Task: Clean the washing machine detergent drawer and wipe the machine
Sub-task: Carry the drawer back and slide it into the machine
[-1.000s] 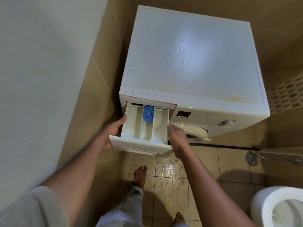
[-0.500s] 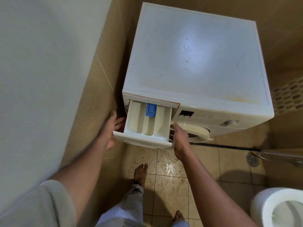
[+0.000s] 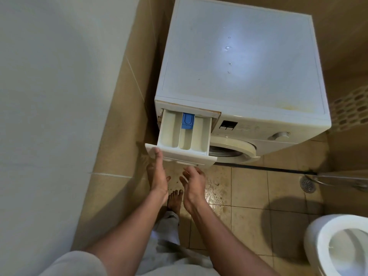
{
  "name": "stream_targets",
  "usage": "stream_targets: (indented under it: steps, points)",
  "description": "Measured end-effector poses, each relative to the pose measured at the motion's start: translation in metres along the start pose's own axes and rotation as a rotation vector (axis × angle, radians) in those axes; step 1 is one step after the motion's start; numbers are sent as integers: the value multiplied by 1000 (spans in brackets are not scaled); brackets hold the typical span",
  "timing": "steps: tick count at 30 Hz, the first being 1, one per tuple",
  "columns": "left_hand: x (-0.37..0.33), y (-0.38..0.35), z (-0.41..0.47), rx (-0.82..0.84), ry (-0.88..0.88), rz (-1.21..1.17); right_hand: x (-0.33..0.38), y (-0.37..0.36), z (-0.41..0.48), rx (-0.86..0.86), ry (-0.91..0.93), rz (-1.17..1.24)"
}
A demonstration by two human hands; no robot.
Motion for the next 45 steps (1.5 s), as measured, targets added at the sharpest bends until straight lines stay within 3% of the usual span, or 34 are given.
stream_targets:
  steps: [3, 5, 11, 17, 35, 45]
  points:
    - [-1, -2, 1, 6, 11, 27, 6, -23, 0, 181, -13, 94]
    - [2, -2, 7, 12, 37, 18, 12, -30, 0, 208, -3, 151]
    - [3, -9, 18, 90, 69, -168, 17, -35, 3, 163, 2, 284]
    - [-5, -14, 31, 18, 42, -188, 24, -38, 11, 131, 21, 263]
    - [-63, -67, 111, 88, -11, -160, 104, -78, 85, 172, 49, 155]
    - [-72, -77, 122, 106, 11, -237, 114, -82, 101, 140, 58, 183]
Point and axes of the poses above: each hand's wrist, its own z-axis towards the middle knuckle, its own y-axis out of the back of the hand, x = y × z, the point moved 7 cm from there along z, towards the middle knuckle, and after that the axes turned 12 degrees about x, right-handed, at the moved point
